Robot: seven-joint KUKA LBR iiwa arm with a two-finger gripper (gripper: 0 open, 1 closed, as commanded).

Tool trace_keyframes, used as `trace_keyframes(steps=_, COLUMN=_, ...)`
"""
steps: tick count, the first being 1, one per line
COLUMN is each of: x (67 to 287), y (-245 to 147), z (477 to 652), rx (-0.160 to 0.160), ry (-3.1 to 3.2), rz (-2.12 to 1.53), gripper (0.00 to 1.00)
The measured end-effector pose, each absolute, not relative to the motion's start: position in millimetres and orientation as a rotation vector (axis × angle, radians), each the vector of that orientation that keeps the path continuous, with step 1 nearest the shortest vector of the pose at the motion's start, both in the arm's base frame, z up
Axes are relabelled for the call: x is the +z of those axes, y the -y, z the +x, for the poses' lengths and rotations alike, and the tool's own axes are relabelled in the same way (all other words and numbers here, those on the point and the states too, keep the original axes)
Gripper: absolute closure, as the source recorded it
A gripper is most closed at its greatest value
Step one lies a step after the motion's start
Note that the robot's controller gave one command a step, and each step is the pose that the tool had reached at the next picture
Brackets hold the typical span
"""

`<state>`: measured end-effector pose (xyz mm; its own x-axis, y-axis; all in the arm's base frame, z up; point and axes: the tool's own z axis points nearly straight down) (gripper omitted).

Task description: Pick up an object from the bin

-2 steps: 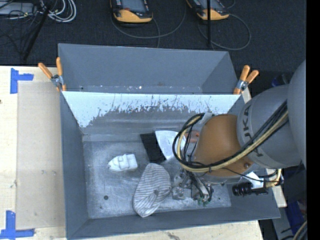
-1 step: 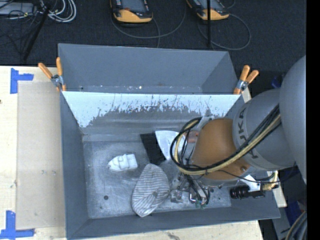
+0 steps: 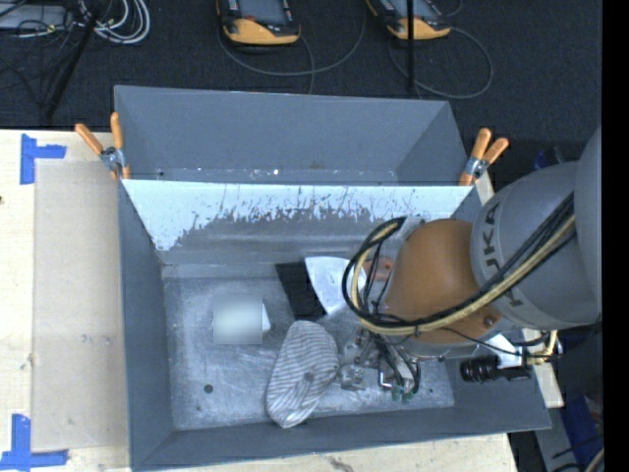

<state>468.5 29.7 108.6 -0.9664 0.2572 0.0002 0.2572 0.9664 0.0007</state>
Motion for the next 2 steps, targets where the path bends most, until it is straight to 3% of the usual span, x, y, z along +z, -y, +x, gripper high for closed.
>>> trace_keyframes(steps=2, x=137, y=-30, z=469.3, rx=-0.001, ry=3.116, rz=-0.405, gripper=1.0)
